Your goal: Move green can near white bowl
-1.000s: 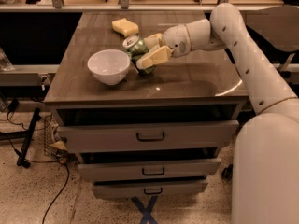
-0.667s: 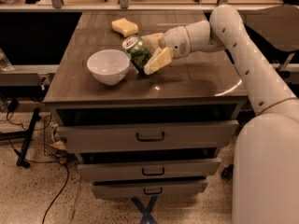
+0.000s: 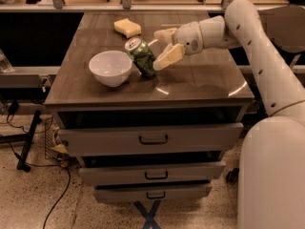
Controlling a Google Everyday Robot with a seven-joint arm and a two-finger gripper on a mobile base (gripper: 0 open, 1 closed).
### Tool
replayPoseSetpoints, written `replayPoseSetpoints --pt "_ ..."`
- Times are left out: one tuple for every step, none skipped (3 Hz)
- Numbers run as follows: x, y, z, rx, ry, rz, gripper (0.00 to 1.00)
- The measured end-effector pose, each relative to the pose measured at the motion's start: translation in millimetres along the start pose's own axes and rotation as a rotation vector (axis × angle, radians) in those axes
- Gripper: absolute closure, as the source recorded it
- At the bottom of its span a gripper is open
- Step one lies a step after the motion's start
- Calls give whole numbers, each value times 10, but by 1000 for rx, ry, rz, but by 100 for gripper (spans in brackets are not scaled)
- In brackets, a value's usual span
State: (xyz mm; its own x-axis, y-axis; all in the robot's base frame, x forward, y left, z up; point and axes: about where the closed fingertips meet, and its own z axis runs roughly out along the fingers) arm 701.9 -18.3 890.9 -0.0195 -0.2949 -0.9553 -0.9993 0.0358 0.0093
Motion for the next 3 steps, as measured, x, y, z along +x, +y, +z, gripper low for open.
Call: replayPoseSetpoints --pt "-40 -300 -406 136 31 -26 0" --pt "-161 -612 -1083 334 67 -71 0" --pt "-405 -771 -1768 539 94 -92 0"
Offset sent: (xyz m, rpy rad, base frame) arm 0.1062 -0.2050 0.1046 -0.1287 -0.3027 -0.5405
